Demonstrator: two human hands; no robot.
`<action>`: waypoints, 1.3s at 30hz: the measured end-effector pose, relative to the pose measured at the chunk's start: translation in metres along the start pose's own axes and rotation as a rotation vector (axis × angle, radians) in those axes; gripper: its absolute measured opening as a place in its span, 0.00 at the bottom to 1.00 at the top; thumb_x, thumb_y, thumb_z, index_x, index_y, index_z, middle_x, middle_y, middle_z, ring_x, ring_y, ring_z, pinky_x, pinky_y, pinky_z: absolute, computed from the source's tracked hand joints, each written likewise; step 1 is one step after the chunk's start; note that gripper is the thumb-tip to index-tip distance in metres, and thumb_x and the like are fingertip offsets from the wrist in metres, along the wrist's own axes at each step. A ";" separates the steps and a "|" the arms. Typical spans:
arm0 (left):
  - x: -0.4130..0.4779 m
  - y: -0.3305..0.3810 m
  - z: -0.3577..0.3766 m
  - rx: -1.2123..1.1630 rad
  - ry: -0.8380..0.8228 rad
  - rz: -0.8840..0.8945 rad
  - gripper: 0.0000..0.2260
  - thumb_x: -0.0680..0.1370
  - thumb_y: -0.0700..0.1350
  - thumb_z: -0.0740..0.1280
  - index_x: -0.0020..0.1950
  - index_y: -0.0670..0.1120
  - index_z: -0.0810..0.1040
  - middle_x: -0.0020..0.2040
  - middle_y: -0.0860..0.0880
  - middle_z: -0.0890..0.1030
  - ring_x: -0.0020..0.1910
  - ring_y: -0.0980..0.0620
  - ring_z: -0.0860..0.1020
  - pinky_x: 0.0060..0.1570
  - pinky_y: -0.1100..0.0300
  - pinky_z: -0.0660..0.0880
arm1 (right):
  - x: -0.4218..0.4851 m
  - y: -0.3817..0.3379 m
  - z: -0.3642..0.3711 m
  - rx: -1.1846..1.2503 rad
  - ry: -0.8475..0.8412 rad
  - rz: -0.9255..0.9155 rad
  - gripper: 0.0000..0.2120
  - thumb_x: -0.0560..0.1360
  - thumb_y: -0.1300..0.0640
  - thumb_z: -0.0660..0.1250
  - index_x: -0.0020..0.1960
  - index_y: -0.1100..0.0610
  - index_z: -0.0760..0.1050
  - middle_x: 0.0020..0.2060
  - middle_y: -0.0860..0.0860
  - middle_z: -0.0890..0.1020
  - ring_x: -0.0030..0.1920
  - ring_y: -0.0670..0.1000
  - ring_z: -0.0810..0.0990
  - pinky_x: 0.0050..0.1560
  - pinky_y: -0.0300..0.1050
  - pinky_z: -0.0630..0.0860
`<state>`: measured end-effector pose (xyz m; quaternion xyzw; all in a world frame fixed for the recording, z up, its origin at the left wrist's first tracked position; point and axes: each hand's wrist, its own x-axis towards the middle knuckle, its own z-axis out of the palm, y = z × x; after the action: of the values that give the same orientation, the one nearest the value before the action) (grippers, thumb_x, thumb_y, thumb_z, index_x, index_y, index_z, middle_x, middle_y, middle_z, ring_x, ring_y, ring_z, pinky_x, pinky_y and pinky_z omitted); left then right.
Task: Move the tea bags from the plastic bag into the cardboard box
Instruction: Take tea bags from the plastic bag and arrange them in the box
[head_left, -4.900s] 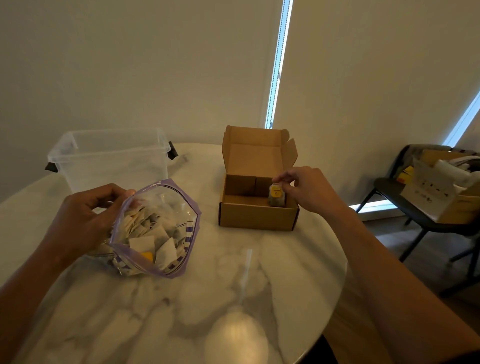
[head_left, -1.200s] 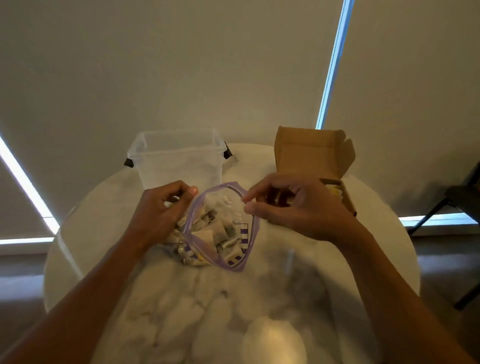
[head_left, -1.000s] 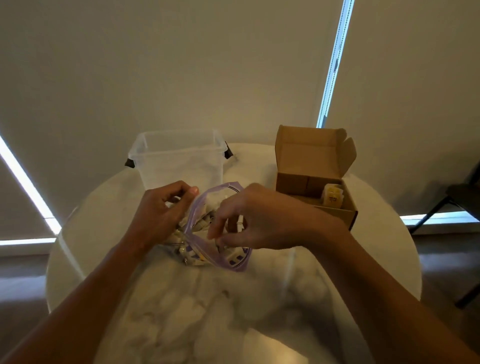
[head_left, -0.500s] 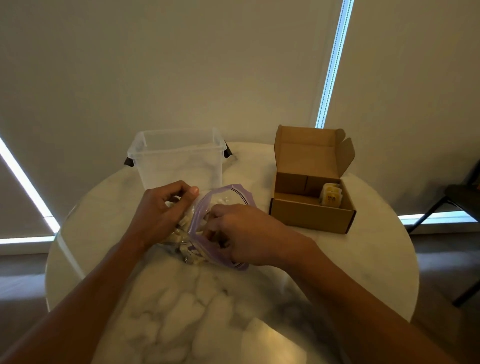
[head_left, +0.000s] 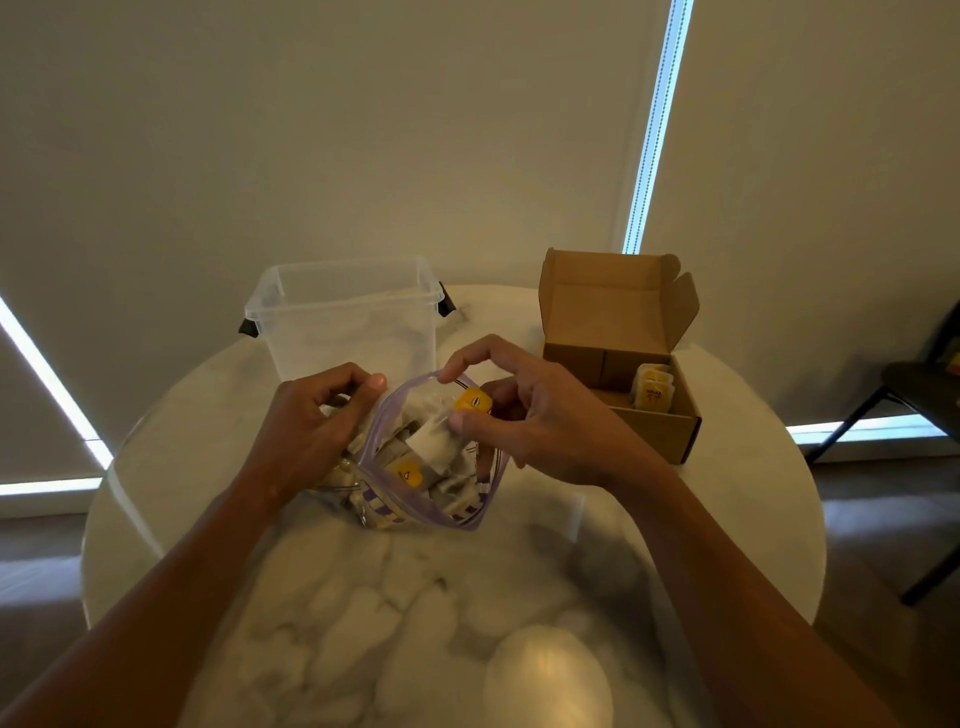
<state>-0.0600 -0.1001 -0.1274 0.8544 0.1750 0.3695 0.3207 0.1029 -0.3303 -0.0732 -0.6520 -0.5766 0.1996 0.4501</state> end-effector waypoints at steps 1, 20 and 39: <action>0.000 0.000 0.000 -0.007 0.000 -0.005 0.12 0.87 0.49 0.70 0.47 0.47 0.86 0.42 0.52 0.86 0.41 0.59 0.81 0.44 0.69 0.75 | 0.000 0.001 0.000 0.008 0.001 0.005 0.10 0.83 0.55 0.71 0.62 0.46 0.77 0.50 0.49 0.88 0.45 0.51 0.88 0.41 0.44 0.84; 0.002 -0.010 0.001 0.002 -0.004 0.031 0.13 0.88 0.52 0.69 0.48 0.49 0.86 0.43 0.53 0.87 0.43 0.54 0.82 0.46 0.67 0.77 | 0.002 0.016 -0.002 -0.162 0.076 -0.016 0.07 0.78 0.47 0.75 0.55 0.45 0.84 0.41 0.45 0.83 0.40 0.52 0.80 0.41 0.44 0.80; 0.004 -0.015 0.002 -0.018 0.000 0.043 0.18 0.84 0.60 0.66 0.49 0.48 0.87 0.43 0.53 0.86 0.43 0.51 0.83 0.44 0.60 0.77 | -0.013 0.025 -0.045 0.200 0.516 -0.098 0.06 0.81 0.62 0.72 0.57 0.57 0.83 0.37 0.45 0.82 0.33 0.44 0.75 0.35 0.35 0.73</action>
<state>-0.0569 -0.0879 -0.1368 0.8551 0.1531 0.3778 0.3203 0.1492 -0.3563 -0.0736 -0.6050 -0.4511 0.0609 0.6533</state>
